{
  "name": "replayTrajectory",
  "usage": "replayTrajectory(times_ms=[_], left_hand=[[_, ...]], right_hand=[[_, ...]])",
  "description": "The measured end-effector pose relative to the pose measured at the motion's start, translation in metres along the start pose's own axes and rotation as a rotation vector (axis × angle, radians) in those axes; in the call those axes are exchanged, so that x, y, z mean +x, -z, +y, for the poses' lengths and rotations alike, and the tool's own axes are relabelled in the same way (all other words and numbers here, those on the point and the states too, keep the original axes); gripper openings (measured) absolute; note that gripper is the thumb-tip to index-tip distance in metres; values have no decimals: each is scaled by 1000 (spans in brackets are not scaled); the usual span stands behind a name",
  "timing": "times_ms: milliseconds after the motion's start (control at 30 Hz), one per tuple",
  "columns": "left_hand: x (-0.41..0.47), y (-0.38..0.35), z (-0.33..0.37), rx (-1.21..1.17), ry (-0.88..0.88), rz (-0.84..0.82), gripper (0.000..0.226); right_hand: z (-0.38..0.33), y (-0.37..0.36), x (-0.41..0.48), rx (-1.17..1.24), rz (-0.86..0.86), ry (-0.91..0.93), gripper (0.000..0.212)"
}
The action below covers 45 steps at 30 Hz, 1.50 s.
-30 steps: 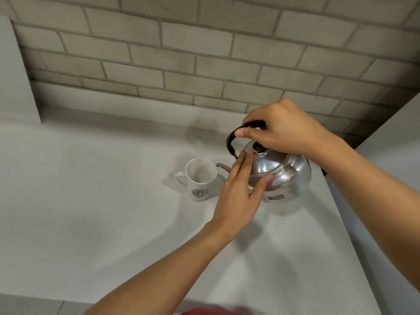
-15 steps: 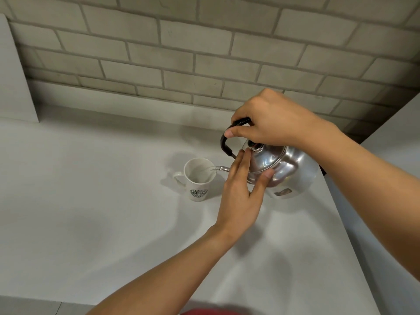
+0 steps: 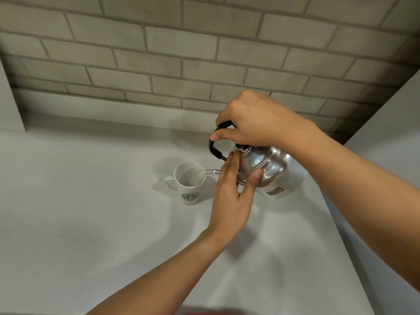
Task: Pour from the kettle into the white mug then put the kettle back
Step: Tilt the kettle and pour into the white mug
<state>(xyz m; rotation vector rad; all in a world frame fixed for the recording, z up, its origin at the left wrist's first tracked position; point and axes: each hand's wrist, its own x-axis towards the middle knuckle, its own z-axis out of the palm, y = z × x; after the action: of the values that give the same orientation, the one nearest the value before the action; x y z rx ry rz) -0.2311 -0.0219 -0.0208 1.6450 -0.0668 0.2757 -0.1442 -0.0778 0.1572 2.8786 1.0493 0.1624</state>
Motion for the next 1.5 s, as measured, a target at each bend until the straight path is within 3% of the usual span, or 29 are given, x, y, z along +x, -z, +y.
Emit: replayTrajectory(times_ms=[1000, 1367, 1500], left_hand=[[2, 0, 16, -109, 3, 9, 75], [2, 1, 18, -161, 0, 28, 58], [2, 1, 19, -174, 0, 29, 61]], right_hand=[[-7, 10, 15, -88, -27, 44, 45], [-10, 11, 22, -91, -50, 45, 44], [-10, 12, 22, -99, -45, 48, 45]])
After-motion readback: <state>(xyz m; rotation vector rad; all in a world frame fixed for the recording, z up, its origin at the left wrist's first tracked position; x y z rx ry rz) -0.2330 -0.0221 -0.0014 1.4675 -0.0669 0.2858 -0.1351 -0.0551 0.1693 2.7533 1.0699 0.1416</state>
